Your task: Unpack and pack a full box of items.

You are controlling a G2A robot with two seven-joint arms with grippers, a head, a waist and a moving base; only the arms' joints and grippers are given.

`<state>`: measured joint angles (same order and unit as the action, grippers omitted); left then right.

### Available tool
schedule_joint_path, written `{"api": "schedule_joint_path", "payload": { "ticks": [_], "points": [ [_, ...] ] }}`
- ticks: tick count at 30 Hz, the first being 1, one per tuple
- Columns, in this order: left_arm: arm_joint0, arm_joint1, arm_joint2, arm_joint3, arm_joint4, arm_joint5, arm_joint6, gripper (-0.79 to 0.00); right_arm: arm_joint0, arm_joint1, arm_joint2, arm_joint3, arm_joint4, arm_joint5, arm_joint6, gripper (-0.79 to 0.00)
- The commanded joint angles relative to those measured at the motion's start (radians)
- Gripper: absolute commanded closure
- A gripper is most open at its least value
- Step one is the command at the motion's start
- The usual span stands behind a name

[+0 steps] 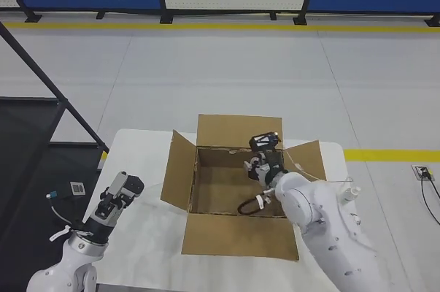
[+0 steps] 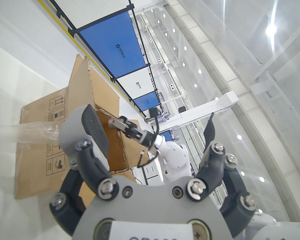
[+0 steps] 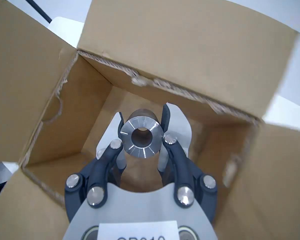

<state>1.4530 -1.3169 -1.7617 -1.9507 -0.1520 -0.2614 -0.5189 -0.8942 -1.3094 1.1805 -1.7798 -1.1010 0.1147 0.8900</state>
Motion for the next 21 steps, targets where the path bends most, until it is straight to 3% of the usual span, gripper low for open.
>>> {"api": "schedule_joint_path", "payload": {
  "ticks": [1,5,9,14,21],
  "points": [
    [0.000,0.000,0.000,0.000,0.000,0.000,0.000,-0.785,-0.160,0.016,0.114,-0.305,-0.013,-0.019,0.011,0.000],
    [0.000,0.000,0.000,0.000,0.000,0.000,0.000,-0.785,-0.331,0.032,0.259,-0.460,-0.015,-0.014,-0.009,0.000],
    [0.000,0.000,0.000,0.000,0.000,0.000,0.000,-0.785,-0.457,0.039,0.383,-0.520,0.013,0.006,-0.006,0.000],
    [0.000,0.000,0.000,0.000,0.000,0.000,0.000,-0.785,-0.575,0.047,0.496,-0.513,0.045,0.014,0.078,0.000],
    [0.000,0.000,0.000,0.000,0.000,0.000,0.000,-0.785,-0.674,0.048,0.597,-0.447,0.138,0.058,0.097,0.000]
  ]
}}
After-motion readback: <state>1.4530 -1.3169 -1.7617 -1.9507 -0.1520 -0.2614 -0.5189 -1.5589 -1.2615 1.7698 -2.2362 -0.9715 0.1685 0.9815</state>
